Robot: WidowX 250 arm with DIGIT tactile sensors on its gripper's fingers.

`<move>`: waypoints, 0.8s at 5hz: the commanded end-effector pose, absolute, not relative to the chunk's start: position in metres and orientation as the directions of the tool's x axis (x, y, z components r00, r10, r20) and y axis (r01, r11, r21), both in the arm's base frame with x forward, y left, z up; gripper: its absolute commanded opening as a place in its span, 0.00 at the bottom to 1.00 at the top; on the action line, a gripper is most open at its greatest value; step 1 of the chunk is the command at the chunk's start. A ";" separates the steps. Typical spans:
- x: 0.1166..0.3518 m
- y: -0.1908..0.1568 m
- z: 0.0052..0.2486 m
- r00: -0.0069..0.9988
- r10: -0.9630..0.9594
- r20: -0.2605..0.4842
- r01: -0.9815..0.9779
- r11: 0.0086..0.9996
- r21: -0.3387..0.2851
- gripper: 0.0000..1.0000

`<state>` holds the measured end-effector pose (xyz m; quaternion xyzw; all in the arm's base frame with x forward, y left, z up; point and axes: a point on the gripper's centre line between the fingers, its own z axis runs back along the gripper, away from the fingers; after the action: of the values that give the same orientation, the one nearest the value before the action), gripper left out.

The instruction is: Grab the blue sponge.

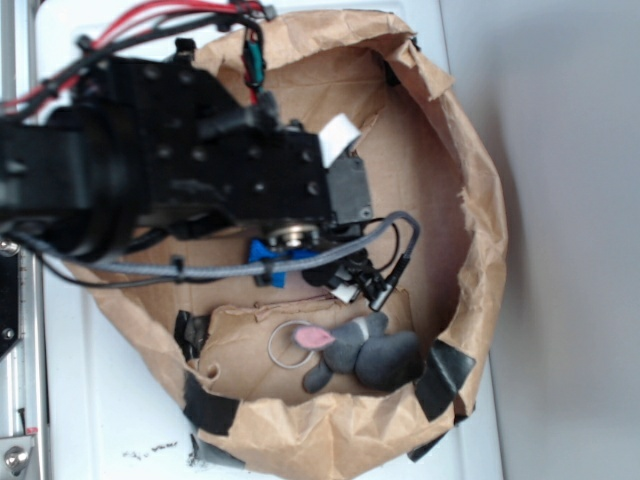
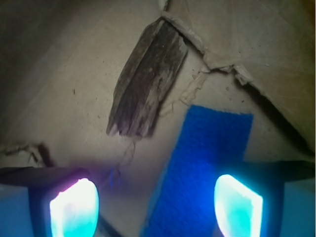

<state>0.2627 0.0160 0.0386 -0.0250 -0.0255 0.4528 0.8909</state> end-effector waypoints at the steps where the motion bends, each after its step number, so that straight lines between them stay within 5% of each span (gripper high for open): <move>1: 0.266 0.019 0.034 0.600 0.793 0.109 -0.794 0.607 -0.045 1.00; 4: 0.252 0.029 0.022 0.627 0.764 0.152 -0.774 0.634 0.007 1.00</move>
<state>0.2541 0.0204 0.0159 0.0362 -0.0580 0.4252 0.9025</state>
